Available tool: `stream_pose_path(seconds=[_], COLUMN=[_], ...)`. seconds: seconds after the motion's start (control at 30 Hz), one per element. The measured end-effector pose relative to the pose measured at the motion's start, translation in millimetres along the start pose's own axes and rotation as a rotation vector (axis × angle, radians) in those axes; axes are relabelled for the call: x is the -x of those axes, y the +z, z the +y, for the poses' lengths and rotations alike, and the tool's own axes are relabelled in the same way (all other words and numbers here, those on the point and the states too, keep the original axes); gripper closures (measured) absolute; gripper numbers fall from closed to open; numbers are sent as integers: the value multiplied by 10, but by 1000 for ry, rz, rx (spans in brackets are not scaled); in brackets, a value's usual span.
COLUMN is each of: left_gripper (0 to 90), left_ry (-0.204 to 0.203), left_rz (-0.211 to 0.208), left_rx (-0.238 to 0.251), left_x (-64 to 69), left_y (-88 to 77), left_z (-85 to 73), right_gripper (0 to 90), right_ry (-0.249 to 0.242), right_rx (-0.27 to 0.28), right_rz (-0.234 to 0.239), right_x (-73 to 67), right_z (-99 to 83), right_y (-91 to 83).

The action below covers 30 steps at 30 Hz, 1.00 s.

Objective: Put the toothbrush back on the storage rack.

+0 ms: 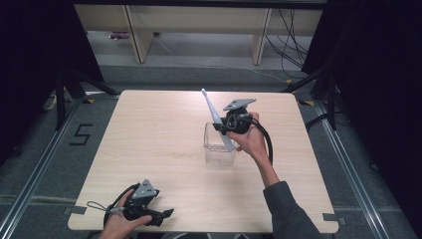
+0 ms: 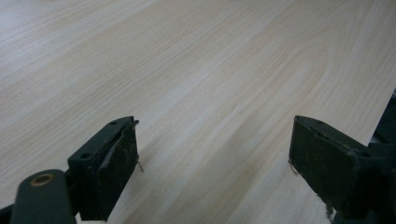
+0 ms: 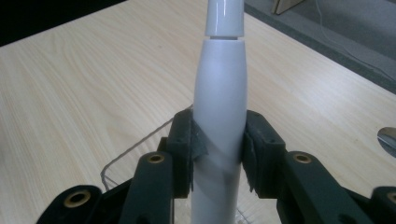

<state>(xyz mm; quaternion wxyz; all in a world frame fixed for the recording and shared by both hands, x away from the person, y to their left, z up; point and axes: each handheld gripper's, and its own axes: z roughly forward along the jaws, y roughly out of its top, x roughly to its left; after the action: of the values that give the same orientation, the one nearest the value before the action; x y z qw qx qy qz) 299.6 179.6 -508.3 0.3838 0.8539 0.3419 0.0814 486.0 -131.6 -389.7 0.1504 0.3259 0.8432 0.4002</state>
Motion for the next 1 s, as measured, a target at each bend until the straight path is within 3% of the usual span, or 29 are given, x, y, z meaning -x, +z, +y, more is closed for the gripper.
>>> stream_pose_path(seconds=[0.07, 0.1, 0.17, 0.2, 0.27, 0.37, 0.4, 0.47, 0.5, 0.53, 0.57, 0.63, 0.7, 0.73, 0.87, 0.9, 1.0], left_gripper=[149, 149, 149, 149, 149, 149, 149, 149, 149, 149, 149, 149, 149, 149, 149, 149, 149], left_ry=[-14, -10, -12, -11, -2, -3, -14, -13, -3, -22, 0, -2, -2, -3, 0, -8, 3], left_rz=[-5, -1, -1, 1, -3, -2, 0, -3, -2, -1, 8, 4, 0, 0, 6, 1, 8], left_rx=[24, 10, 12, 10, 14, 11, 21, 21, 12, 18, 6, 11, 11, 10, 6, 14, 5], left_x=[11, 5, 5, 7, 0, -1, 14, 10, 0, 15, 1, 3, 3, 4, 1, 7, 1], left_y=[16, 6, 8, 5, 7, 8, 13, 14, 10, 14, 6, 6, 4, 4, 5, 10, 5], left_z=[-6, -5, -5, -4, -4, -4, -5, -4, -4, -6, -3, -2, -3, -4, -2, -3, -3], right_gripper=[666, 666, 666, 666, 666, 666, 666, 666, 666, 666, 666, 666, 666, 666, 666, 666, 666], right_ry=[-1, -24, -25, -37, -41, -17, -48, -50, -51, -59, -61, -71, -48, -59, -70, -47, -46], right_rx=[-2, -20, -16, -46, -54, -51, -60, -89, -77, -99, -105, -103, -110, -135, -142, -151, -148], right_rz=[-15, -10, -14, -7, -11, -10, -13, -10, -7, -5, 0, -2, -7, -5, 1, 4, -1], right_x=[-16, -12, -26, -18, -23, -44, -36, -39, -44, -45, -50, -46, -68, -61, -56, -67, -74], right_z=[-21, -22, -41, -37, -48, -63, -72, -70, -76, -71, -71, -74, -88, -85, -98, -97, -109], right_y=[47, 52, 104, 96, 116, 149, 183, 181, 208, 200, 205, 229, 266, 262, 296, 297, 328])
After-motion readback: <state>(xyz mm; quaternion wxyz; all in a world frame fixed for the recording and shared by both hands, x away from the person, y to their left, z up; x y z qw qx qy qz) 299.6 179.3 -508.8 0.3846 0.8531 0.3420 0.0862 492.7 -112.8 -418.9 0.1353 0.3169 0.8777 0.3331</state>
